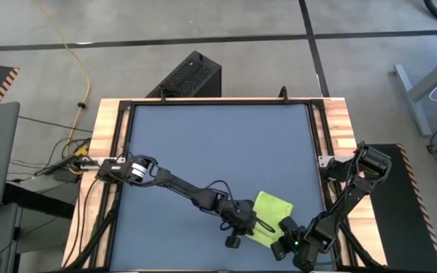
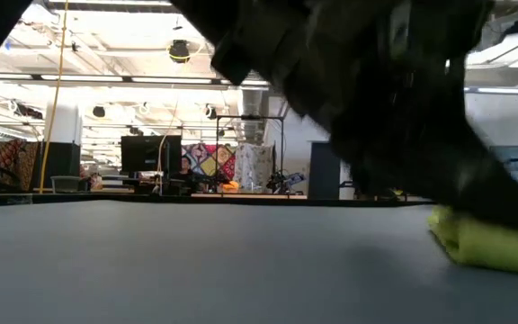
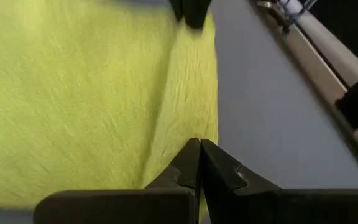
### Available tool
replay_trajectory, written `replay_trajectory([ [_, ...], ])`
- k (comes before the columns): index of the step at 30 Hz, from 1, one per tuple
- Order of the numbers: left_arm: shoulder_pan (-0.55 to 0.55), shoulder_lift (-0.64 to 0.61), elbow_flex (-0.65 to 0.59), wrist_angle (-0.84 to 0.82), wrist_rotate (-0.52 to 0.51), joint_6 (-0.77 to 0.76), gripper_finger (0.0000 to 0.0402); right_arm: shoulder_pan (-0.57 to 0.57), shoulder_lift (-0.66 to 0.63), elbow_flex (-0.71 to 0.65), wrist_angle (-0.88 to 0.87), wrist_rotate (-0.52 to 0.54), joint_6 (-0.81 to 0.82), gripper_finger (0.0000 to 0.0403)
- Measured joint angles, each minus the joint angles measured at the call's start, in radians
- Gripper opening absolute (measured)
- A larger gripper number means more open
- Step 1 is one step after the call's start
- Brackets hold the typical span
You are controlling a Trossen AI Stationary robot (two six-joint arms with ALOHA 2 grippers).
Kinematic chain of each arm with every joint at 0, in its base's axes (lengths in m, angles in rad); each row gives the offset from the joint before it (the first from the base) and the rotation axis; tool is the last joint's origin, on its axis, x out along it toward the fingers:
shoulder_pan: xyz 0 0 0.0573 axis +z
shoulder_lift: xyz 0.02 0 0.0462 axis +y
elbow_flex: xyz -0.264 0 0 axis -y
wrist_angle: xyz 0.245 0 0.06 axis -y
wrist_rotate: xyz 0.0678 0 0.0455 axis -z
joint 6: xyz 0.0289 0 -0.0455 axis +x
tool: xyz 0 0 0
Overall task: Roll towel
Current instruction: Roll the green towel
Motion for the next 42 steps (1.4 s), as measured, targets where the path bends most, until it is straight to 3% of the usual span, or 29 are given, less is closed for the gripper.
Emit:
replay_trajectory([
  [16, 0.011, 0.029, 0.0, 0.009, 0.001, -0.063, 0.0, -0.001, -0.005, -0.001, 0.023, 0.0, 0.067, 0.0088],
  [32, 0.054, 0.029, -0.001, 0.026, 0.085, -0.247, 0.0, 0.006, -0.143, -0.003, -0.108, 0.0, 0.058, 0.0183],
  [37, 0.074, 0.028, -0.002, 0.037, 0.141, -0.335, 0.0, 0.014, -0.193, -0.002, -0.087, 0.008, -0.025, 0.0195],
  [42, 0.097, 0.028, -0.001, 0.047, 0.198, -0.409, 0.0, 0.034, -0.193, 0.026, -0.009, 0.095, -0.305, 0.0194],
])
